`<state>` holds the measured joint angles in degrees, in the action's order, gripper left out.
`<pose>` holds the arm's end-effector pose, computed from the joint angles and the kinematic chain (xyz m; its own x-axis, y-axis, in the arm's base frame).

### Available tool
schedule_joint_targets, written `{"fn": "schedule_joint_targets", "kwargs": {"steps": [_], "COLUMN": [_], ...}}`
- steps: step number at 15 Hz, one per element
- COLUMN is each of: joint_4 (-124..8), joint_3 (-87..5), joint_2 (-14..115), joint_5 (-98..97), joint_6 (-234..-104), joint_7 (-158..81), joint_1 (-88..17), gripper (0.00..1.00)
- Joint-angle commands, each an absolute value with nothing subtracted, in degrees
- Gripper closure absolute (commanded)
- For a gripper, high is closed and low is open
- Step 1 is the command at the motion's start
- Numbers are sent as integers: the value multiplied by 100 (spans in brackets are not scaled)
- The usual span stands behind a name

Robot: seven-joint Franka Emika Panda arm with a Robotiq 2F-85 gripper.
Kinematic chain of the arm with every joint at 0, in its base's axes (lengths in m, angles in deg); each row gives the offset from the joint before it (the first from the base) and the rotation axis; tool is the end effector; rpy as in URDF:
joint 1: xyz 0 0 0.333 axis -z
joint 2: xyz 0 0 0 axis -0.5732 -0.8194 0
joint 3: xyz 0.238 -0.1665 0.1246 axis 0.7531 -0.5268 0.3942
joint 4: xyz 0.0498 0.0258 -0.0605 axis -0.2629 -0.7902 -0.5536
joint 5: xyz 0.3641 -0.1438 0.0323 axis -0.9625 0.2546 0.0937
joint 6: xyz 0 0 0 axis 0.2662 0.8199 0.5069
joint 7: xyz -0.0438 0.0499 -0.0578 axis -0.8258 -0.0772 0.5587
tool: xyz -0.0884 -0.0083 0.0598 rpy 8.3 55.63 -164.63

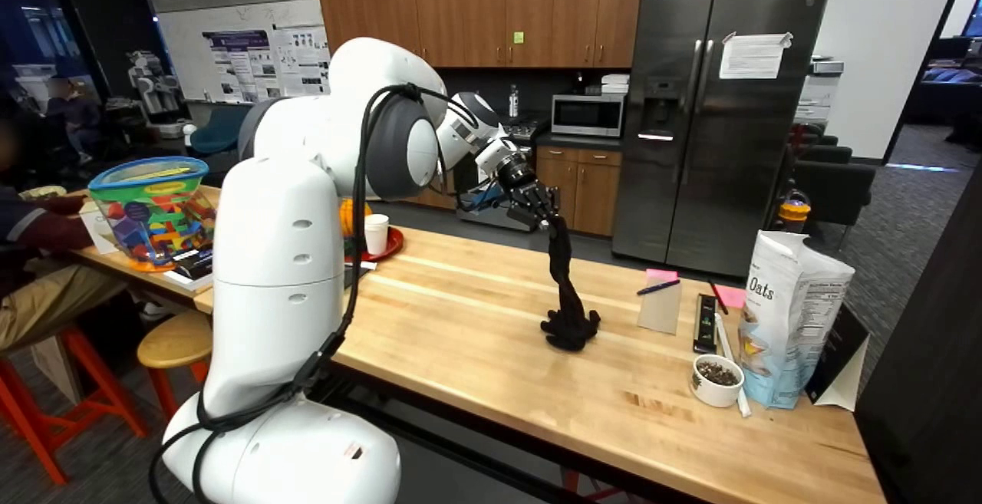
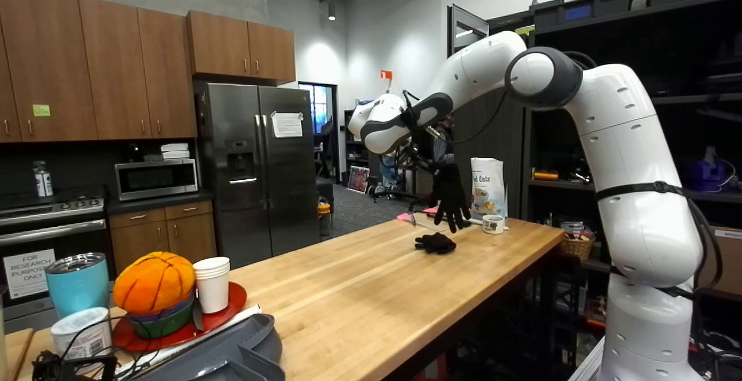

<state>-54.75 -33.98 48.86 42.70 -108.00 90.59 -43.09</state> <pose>0.5996 0.0214 0.4702 -0.3610 -0.4539 0.8146 -0.8735 0.4705 -0.1250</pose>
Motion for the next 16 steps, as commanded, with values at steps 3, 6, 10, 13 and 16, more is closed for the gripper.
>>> {"fn": "schedule_joint_targets", "kwargs": {"steps": [3, 6, 10, 13, 16], "joint_4": [-5180, -5340, -5483, -5544, -5621], "joint_3": [-3381, -3328, -3270, -3288, -3323], "joint_2": [4652, 4682, 4667, 4552, 4468], "joint_5": [4522, 4755, 4896, 4893, 4891], "joint_6": [-11122, -11672, -12338, -12675, -12902], "joint_7": [8879, 8853, 8816, 8766, 8727], "joint_1": [-4469, -4549, -4630, -4651, -4650], "gripper": [99, 99, 99, 99, 99]}}
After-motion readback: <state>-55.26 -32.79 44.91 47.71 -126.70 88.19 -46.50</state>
